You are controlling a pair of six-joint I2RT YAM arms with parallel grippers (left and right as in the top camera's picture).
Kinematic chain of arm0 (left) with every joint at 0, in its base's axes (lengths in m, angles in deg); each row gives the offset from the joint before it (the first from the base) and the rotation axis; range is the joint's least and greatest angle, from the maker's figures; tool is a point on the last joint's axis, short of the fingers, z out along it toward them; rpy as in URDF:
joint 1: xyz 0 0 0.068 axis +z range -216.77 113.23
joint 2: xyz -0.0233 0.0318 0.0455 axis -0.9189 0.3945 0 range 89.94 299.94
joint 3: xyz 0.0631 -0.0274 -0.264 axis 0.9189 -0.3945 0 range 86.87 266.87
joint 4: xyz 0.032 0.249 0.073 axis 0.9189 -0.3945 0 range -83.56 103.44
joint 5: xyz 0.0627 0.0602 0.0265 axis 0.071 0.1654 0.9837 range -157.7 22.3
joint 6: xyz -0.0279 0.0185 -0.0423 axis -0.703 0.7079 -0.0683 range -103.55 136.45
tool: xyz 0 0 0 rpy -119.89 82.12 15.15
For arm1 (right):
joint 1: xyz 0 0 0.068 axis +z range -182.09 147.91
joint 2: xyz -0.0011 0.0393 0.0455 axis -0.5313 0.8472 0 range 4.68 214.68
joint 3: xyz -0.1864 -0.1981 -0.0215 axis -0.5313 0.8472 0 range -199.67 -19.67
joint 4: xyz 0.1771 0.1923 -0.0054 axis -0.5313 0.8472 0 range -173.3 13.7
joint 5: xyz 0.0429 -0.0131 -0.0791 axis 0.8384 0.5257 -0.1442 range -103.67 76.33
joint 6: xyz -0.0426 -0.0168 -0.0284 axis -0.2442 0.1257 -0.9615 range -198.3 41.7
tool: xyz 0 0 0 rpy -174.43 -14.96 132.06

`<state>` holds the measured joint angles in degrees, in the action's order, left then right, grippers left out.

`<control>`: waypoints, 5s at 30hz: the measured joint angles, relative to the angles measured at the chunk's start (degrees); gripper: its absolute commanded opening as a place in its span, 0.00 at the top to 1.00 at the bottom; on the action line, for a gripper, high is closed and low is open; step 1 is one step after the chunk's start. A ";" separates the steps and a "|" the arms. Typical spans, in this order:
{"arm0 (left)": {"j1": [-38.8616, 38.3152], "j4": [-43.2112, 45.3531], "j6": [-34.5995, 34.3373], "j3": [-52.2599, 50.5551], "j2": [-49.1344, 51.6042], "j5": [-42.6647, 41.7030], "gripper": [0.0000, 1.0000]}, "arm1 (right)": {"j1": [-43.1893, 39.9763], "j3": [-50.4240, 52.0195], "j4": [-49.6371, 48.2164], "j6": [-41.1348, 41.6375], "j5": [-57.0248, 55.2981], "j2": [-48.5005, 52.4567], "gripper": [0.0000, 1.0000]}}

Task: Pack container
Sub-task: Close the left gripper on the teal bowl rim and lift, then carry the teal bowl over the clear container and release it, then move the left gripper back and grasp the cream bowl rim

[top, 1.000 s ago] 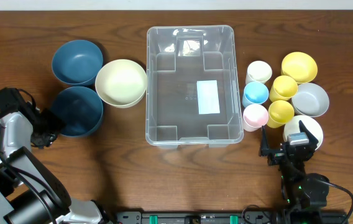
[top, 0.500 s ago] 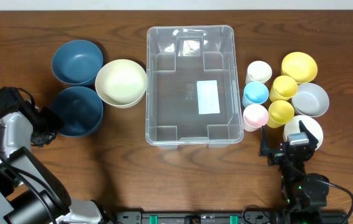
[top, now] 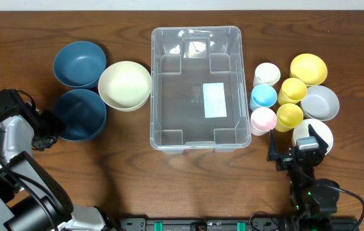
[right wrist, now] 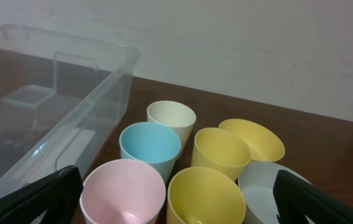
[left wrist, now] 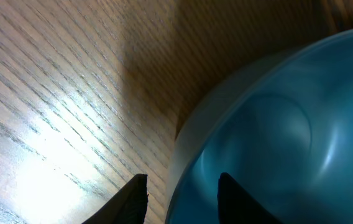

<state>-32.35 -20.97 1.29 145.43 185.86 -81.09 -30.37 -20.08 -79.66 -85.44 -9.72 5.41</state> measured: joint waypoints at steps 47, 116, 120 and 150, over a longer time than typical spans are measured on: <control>-0.15 5.22 -1.16 -4.22 -32.35 -16.13 0.94 | 0.00 0.00 0.02 0.00 0.00 0.00 0.01; -61.42 20.92 3.65 24.06 13.35 19.82 0.91 | 0.00 0.00 0.00 0.00 0.00 0.00 0.01; -61.42 20.98 3.98 24.09 13.40 19.80 0.72 | 0.00 0.00 0.02 0.00 0.00 0.00 0.01; -55.65 1.68 4.52 24.65 -11.30 20.46 0.61 | 0.00 0.00 0.00 0.00 0.15 0.00 0.01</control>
<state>-88.00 -19.29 5.82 170.09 174.56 -60.63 -30.37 -20.08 -79.66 -85.44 -9.57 5.41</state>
